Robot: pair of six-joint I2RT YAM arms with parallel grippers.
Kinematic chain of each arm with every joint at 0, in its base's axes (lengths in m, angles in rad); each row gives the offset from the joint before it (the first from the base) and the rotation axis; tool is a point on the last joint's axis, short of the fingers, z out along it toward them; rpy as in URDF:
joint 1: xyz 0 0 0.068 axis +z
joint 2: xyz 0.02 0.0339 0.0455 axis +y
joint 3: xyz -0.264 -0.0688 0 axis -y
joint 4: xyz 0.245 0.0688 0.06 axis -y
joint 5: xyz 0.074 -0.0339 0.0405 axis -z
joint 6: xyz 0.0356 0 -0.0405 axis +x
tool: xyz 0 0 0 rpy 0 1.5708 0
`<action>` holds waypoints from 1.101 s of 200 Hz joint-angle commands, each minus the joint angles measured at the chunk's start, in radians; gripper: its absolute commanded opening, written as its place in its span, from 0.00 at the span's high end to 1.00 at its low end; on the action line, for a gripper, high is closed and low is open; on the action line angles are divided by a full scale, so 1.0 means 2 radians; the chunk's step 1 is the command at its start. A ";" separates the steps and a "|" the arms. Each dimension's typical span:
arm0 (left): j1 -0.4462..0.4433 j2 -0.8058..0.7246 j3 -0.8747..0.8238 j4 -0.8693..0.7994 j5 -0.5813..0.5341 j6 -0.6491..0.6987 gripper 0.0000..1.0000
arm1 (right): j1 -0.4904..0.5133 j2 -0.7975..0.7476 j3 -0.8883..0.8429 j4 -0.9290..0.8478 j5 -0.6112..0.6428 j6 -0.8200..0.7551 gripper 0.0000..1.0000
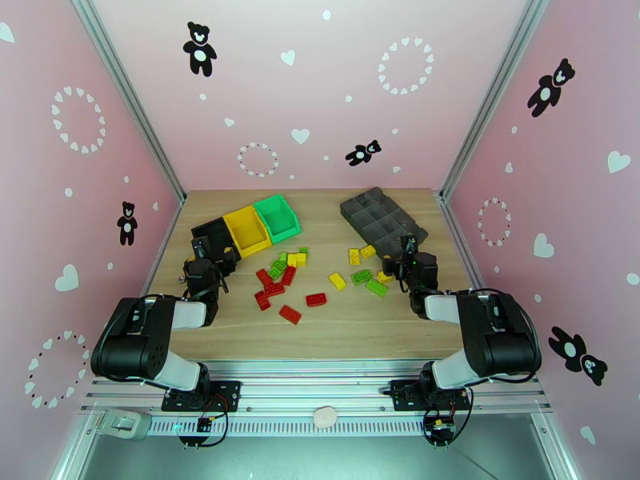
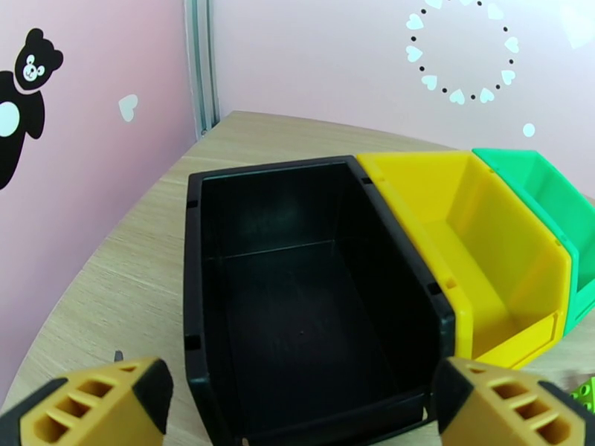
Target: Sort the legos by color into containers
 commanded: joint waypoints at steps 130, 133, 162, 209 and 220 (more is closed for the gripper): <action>0.002 -0.017 0.020 -0.033 0.008 0.009 0.02 | -0.001 -0.020 0.034 -0.055 0.007 0.004 0.01; 0.000 -0.026 0.028 -0.061 0.007 0.010 0.02 | -0.001 -0.028 0.047 -0.085 0.008 0.004 0.01; -0.007 -0.111 0.091 -0.234 -0.048 -0.027 0.02 | -0.001 -0.079 0.149 -0.275 -0.018 0.027 0.01; -0.009 -0.201 0.171 -0.479 -0.036 -0.178 0.02 | 0.036 -0.137 0.208 -0.433 -0.005 0.066 0.01; -0.008 -0.250 0.135 -0.467 -0.019 -0.204 0.02 | 0.028 -0.173 0.177 -0.413 -0.023 0.114 0.01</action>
